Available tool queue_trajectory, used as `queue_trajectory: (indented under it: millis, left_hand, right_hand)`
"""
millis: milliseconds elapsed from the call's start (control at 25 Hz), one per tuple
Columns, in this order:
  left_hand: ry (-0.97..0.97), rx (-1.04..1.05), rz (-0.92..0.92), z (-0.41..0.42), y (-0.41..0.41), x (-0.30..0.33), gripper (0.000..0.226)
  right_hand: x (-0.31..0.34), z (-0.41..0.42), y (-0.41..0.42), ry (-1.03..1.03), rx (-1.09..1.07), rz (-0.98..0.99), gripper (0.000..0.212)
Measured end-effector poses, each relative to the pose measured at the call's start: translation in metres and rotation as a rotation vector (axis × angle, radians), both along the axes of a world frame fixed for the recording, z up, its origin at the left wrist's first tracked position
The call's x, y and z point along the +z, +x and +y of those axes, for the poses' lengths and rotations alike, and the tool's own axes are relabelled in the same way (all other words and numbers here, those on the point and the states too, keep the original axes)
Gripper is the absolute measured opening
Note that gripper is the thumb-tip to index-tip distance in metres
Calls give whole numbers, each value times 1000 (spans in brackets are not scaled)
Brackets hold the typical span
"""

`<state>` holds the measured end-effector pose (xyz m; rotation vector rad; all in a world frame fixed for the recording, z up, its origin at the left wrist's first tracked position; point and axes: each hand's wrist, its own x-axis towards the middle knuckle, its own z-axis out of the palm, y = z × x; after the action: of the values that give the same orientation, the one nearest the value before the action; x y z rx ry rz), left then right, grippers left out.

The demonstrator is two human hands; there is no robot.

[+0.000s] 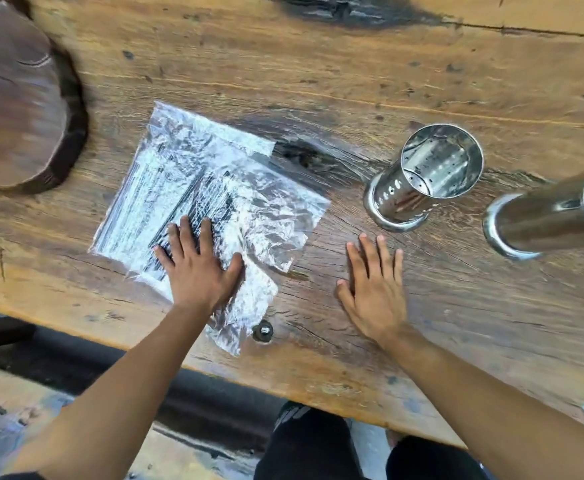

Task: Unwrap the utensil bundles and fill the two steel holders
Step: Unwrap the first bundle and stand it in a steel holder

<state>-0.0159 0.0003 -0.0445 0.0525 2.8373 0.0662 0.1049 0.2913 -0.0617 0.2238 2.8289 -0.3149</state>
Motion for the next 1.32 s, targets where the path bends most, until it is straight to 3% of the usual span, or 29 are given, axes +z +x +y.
queue_trajectory:
  millis: [240, 560, 720, 840, 1000, 1320]
  left_hand:
    - [27, -177, -23, 11, 91, 6, 91]
    - [95, -518, -30, 74, 145, 13, 90]
    - [104, -733, -50, 114, 154, 11, 88]
    - [113, -815, -77, 139, 160, 13, 81]
    - [152, -800, -21, 160, 158, 13, 75]
    - [3, -653, -56, 175, 157, 18, 92]
  right_hand:
    - [9, 36, 31, -22, -4, 31, 61]
    - [31, 98, 115, -160, -401, 219, 44]
    - [42, 91, 134, -238, -476, 198, 24]
    - [42, 87, 146, -313, -555, 135, 29]
    - [45, 90, 161, -330, -705, 66, 34]
    - [48, 91, 156, -276, -764, -29, 31]
